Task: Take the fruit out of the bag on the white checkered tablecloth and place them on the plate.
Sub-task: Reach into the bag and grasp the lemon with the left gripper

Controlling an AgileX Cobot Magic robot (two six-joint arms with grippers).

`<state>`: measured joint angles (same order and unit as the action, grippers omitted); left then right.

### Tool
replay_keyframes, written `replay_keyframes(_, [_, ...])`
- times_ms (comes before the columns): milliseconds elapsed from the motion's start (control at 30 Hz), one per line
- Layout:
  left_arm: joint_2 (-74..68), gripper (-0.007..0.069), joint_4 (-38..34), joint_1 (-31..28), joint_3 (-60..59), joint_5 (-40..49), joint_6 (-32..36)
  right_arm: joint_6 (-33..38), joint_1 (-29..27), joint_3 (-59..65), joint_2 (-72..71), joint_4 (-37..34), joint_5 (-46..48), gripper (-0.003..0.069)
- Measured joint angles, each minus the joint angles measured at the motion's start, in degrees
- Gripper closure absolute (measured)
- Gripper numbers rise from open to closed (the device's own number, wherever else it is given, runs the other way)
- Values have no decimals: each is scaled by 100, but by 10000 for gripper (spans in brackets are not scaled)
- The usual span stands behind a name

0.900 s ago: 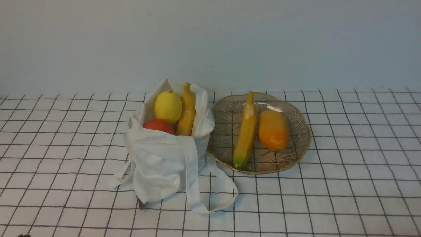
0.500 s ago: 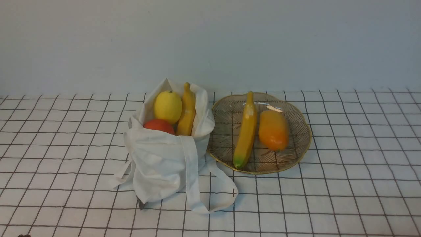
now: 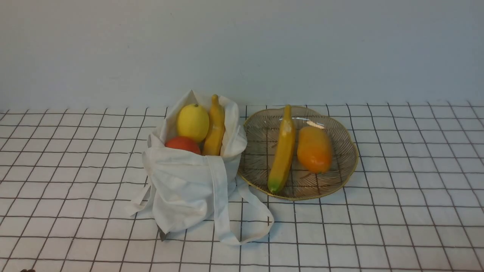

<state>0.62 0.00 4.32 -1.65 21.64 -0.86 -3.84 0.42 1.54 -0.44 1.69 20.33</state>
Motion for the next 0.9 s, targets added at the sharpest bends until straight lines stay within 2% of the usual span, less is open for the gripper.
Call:
replay_keyframes(800, [0, 632, 0, -2, 0, 0, 0, 0, 0, 0, 0, 0, 0, 674])
replay_keyframes(900, [0, 632, -667, -2, 0, 0, -495, 0, 0, 0, 0, 0, 0, 674])
